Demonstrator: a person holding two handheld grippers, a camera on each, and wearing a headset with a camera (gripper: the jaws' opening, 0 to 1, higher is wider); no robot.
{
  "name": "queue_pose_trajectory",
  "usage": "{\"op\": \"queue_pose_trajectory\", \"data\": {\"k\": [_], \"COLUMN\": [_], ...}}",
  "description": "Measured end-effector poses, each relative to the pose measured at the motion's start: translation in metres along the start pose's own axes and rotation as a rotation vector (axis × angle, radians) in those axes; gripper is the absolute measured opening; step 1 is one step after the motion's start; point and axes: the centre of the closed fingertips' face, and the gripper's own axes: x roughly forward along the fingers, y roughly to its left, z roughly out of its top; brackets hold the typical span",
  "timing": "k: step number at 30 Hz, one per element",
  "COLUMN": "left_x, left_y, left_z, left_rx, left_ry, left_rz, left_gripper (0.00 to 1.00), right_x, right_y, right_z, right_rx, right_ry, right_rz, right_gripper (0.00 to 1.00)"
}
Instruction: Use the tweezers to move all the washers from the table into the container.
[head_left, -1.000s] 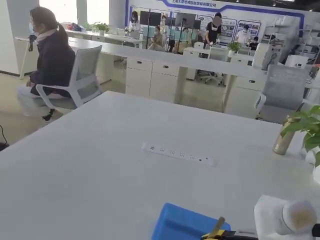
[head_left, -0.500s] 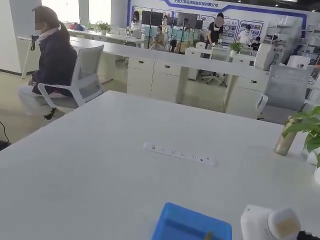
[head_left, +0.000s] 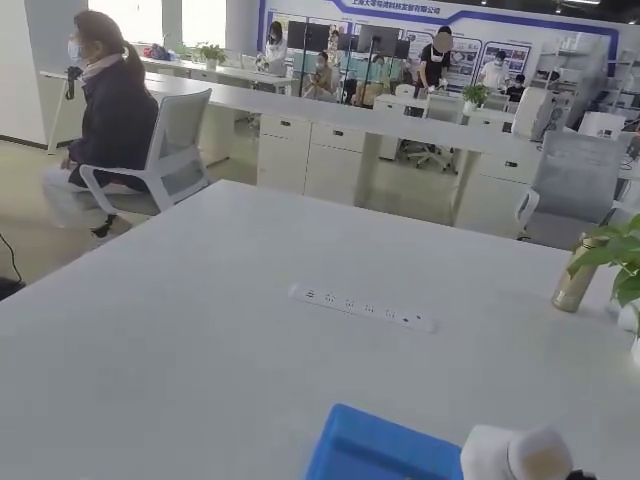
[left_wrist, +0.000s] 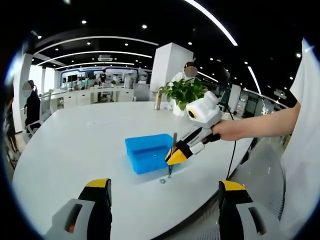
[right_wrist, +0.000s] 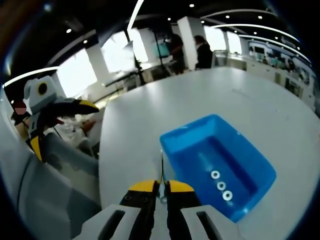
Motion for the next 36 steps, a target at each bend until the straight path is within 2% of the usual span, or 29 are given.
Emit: {"op": "queue_pose_trajectory", "data": {"k": [8,17,21,27,29,36], "left_x": [0.000,0.000,0.000,0.000,0.000,0.000], "left_y": [0.000,0.000,0.000,0.000,0.000,-0.001], "left_z": [-0.001,-0.002,-0.002,-0.002,-0.002,-0.003], "left_rx": [-0.002,0.000,-0.001,0.003,0.000,0.002], "left_ry": [0.003,0.009,0.008,0.011,0.011,0.013], "left_rz": [0.000,0.001,0.001,-0.001,-0.001,-0.003], "left_gripper": [0.90,0.90,0.90,0.89,0.89,0.89], "right_x": [0.004,0.004,0.002,0.003,0.003,0.004], "right_y": [0.000,0.001,0.002,0.006,0.009,0.007], "right_z": [-0.006,-0.006,-0.002,-0.004,-0.004,-0.009], "right_rx": [-0.011,-0.025,-0.042,-0.049,-0.077,-0.253], "right_ry": [0.023,0.017,0.007,0.014,0.023,0.049], "right_rz": [0.008,0.011,-0.005,0.011,0.016,0.031], "right_gripper": [0.04,0.04,0.04,0.04,0.04,0.04]}}
